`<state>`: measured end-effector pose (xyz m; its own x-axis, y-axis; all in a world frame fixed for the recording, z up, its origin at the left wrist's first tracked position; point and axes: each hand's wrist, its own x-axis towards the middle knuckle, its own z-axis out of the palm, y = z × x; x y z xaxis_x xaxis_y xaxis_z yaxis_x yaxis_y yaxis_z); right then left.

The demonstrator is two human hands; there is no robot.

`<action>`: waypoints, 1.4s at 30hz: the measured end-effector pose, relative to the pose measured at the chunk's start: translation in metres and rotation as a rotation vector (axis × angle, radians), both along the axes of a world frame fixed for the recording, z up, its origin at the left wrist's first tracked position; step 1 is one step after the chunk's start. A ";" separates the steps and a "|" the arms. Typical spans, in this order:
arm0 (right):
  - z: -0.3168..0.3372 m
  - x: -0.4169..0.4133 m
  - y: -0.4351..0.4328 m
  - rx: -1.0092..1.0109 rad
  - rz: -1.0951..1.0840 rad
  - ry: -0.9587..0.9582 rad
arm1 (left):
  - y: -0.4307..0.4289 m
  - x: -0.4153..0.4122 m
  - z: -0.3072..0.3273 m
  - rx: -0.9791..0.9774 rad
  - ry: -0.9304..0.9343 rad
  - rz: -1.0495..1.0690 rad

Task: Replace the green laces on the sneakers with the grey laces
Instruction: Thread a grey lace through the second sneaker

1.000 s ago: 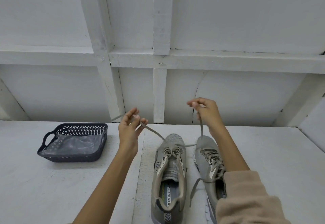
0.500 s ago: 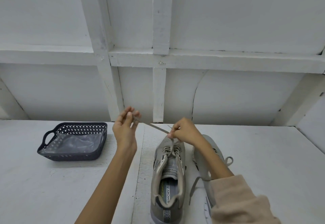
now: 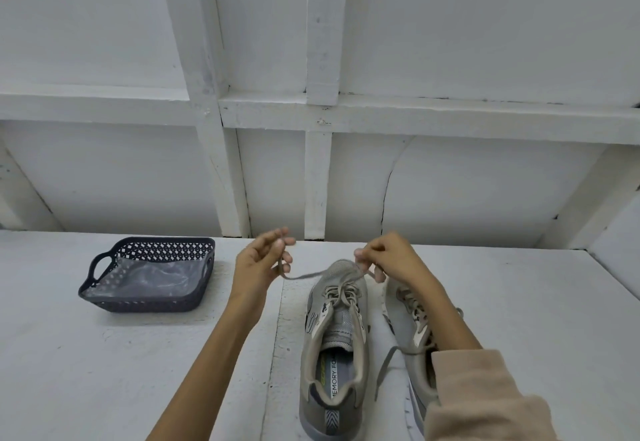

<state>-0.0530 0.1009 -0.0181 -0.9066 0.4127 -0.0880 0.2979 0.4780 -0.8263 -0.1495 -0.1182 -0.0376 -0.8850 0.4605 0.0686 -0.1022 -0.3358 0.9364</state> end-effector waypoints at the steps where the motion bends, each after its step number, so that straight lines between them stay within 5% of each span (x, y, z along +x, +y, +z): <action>1: 0.003 0.002 0.000 -0.048 -0.023 0.053 | -0.002 0.003 -0.005 -0.061 0.047 -0.061; 9: 0.001 0.028 -0.009 -0.105 0.080 0.107 | -0.005 0.023 -0.026 -0.608 0.476 -0.394; 20: -0.013 0.052 -0.011 -0.183 0.105 0.067 | -0.008 0.013 -0.024 -0.786 0.704 -0.401; 31: -0.013 0.054 -0.012 -0.139 0.070 0.085 | -0.002 0.016 -0.005 -1.127 1.219 -0.384; 42: -0.009 0.057 -0.016 0.059 0.194 -0.040 | 0.014 0.019 0.007 -1.182 1.308 -0.397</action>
<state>0.0039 0.0844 -0.0269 -0.9659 0.2359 -0.1064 0.2274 0.5773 -0.7842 -0.1305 -0.1040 -0.0306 -0.3705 0.9262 0.0706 0.9194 0.3548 0.1694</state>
